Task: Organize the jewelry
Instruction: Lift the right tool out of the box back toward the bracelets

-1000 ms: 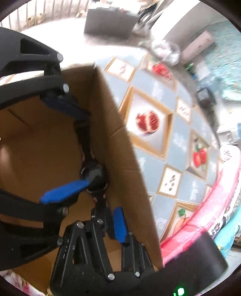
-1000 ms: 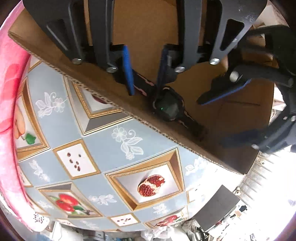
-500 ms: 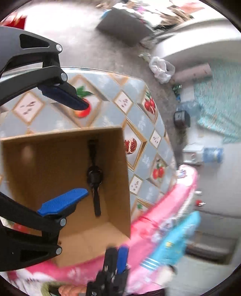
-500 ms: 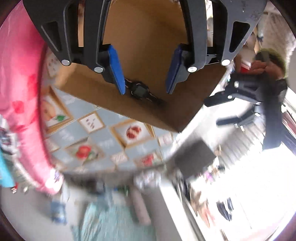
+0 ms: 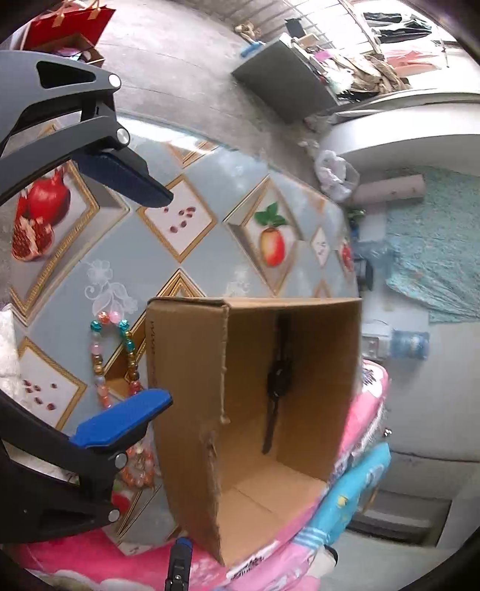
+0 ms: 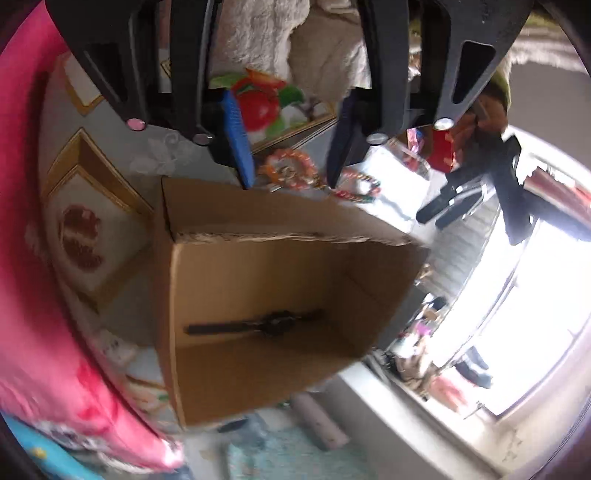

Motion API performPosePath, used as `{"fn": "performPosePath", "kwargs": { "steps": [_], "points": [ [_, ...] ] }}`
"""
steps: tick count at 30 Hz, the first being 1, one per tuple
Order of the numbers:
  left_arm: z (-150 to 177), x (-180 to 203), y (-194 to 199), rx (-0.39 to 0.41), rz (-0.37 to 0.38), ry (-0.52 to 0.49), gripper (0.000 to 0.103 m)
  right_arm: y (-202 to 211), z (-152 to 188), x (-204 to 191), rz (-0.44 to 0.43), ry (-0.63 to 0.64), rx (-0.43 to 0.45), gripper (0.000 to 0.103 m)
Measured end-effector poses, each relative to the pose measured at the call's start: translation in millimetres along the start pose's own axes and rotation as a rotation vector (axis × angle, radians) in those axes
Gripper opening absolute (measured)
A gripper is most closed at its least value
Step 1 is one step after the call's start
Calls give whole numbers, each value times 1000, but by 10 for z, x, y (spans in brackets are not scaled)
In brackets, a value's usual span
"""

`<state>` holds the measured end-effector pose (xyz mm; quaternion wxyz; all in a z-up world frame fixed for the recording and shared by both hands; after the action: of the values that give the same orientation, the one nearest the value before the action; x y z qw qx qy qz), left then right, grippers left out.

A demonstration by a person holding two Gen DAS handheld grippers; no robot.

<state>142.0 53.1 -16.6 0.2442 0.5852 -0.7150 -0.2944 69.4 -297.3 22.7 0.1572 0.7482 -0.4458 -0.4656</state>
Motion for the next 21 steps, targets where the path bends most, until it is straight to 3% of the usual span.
{"fn": "performPosePath", "kwargs": {
  "steps": [8,14,19,21],
  "points": [
    [-92,-62,-191,43,-33,21,99,-107,-88,43,-12,-77,43,35],
    [-50,-131,-189,62,-61,9,99,-138,-55,30,3,-54,67,35],
    [337,-65,-292,-18,-73,-32,99,-247,130,22,2,-41,41,36],
    [484,-15,-392,-54,-117,-81,99,-307,197,5,2,-30,20,36]
  ]
}}
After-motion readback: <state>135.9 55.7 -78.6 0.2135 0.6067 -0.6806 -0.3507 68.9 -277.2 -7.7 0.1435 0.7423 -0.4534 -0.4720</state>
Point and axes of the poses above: each gripper's, at about its wrist camera, not at the fingertips, and y roughly against the way its jaws point, x to its right, z to its underside, the point moved 8 cm from there along -y, roughly the way its jaws point, and after that the axes turned 4 degrees about x, right-handed, at the moved point
